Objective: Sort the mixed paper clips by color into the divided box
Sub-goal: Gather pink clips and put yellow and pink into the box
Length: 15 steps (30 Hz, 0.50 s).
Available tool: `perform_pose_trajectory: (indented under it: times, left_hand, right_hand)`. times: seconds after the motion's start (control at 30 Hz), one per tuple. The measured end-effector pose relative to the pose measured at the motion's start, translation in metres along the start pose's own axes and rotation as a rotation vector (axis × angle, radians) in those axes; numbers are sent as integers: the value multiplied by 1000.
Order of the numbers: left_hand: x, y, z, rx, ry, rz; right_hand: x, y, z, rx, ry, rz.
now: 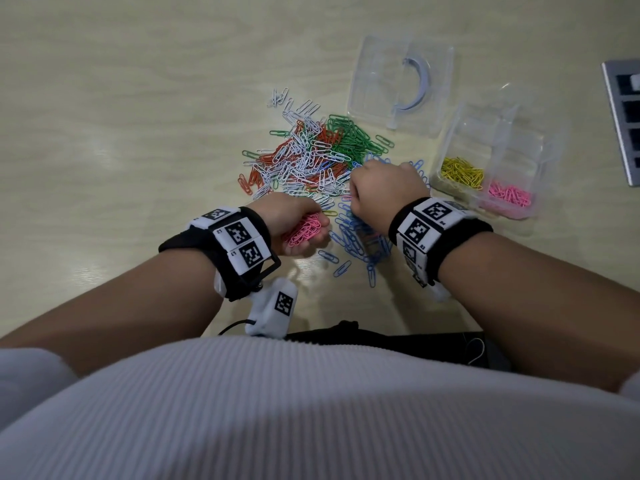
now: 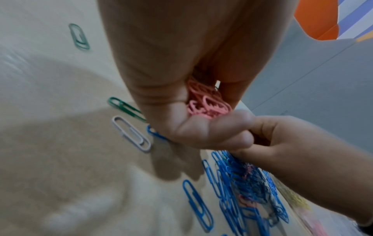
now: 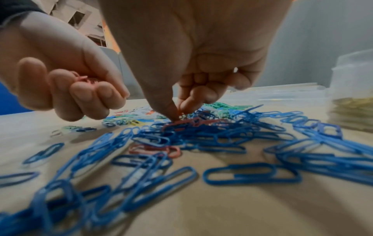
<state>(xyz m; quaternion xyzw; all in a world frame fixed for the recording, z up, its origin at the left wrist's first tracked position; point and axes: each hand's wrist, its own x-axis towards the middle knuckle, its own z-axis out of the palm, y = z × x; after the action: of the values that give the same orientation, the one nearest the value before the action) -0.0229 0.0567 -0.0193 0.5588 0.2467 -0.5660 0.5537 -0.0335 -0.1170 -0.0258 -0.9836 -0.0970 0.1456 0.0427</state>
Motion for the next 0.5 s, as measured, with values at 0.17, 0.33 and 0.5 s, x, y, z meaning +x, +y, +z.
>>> perform_pose_trajectory:
  times: [0.17, 0.33, 0.5]
  left_hand:
    - [0, 3, 8, -11, 36, 61]
    - [7, 6, 22, 31, 34, 102]
    - [11, 7, 30, 9, 12, 90]
  right_hand:
    - [-10, 2, -13, 339, 19, -51]
    - [-23, -3, -21, 555, -2, -198]
    - [-30, 34, -20, 468, 32, 65]
